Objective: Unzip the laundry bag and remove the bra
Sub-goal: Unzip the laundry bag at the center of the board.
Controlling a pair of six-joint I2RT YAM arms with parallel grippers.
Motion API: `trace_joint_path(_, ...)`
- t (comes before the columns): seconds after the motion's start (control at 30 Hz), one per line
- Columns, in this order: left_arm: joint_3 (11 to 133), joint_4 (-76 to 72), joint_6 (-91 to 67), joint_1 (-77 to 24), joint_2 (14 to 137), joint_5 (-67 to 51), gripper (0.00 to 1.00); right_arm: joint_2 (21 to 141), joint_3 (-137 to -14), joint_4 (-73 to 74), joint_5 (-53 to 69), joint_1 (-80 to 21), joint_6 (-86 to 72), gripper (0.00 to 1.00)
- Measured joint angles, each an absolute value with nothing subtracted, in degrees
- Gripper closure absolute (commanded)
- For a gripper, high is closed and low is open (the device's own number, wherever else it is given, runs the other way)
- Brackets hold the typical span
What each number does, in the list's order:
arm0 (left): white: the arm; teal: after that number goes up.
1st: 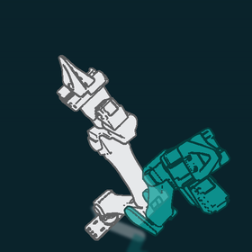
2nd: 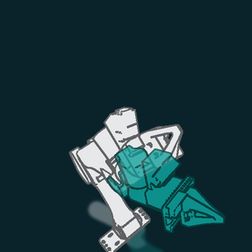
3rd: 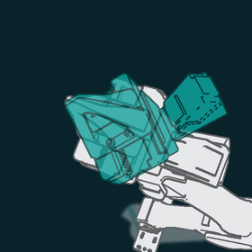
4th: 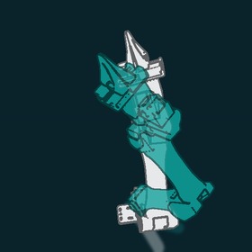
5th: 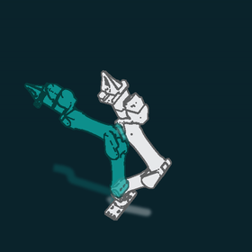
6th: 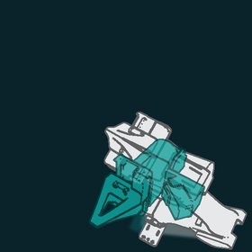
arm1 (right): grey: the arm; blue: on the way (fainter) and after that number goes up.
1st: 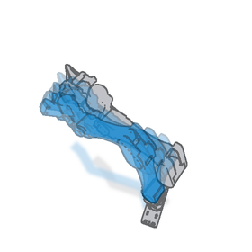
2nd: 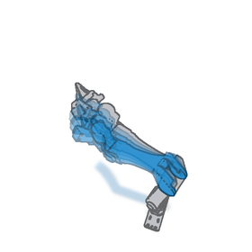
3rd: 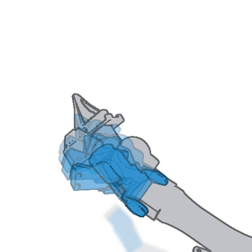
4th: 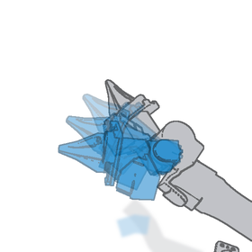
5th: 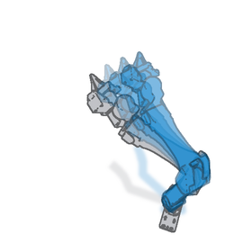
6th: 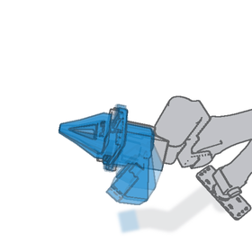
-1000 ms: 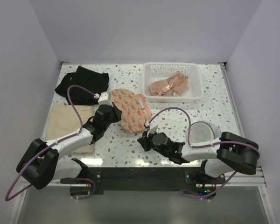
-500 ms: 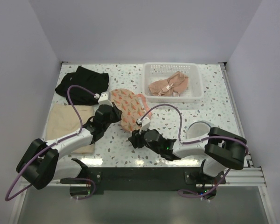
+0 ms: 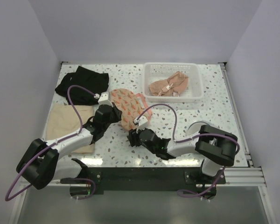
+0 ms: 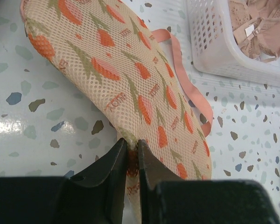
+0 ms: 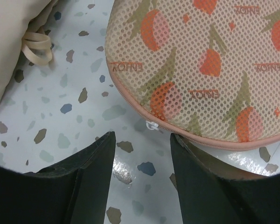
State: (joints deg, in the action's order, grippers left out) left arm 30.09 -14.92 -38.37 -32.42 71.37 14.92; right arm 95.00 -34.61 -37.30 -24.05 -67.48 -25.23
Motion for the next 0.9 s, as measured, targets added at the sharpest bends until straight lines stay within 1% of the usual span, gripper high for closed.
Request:
trace_joint_path(0.07,30.1,-14.9,-38.4,-32.4,71.3,14.9,0.80,95.7,-35.2,-37.3,-25.1,-67.5,-24.9,0.44)
trace_joint_path(0.17,30.1,-14.9,-38.4,-32.4,71.3,14.9,0.80,96.2,-35.5,-37.4,-26.3,-67.5,-24.4,0.48)
trace_joint_path(0.37,30.1,-14.6,-38.4,-32.4,71.2,14.9,0.81,97.8,-36.8,-37.4,-28.1,-67.5,-23.6,0.60)
trace_joint_path(0.4,30.1,-14.6,-38.4,-32.4,71.2,14.9,0.81,98.1,-37.0,-37.4,-28.4,-67.5,-23.5,0.64)
trace_joint_path(0.43,30.1,-14.5,-38.4,-32.4,71.2,14.9,0.81,98.3,-37.3,-37.4,-28.6,-67.5,-23.4,0.66)
trace_joint_path(0.47,30.1,-14.5,-38.4,-32.4,71.2,14.9,0.82,98.5,-37.4,-37.4,-28.9,-67.5,-23.2,0.72)
trace_joint_path(0.53,30.0,-14.6,-38.4,-32.4,71.2,14.9,0.83,98.8,-37.8,-37.5,-29.1,-67.5,-23.1,0.80)
trace_joint_path(0.57,29.9,-14.6,-38.4,-32.4,71.2,14.9,0.84,99.0,-38.1,-37.6,-29.1,-67.5,-23.0,0.91)
trace_joint_path(0.6,29.7,-14.6,-38.4,-32.4,71.1,15.0,0.85,99.1,-38.3,-37.5,-29.2,-67.5,-23.0,0.99)
trace_joint_path(0.77,29.1,-14.5,-38.4,-32.4,71.0,15.0,0.86,99.2,-38.6,-37.3,-30.2,-67.5,-23.1,1.00)
trace_joint_path(0.9,29.1,-14.6,-38.4,-32.4,71.0,15.0,0.85,99.0,-38.5,-37.3,-30.5,-67.5,-23.1,1.00)
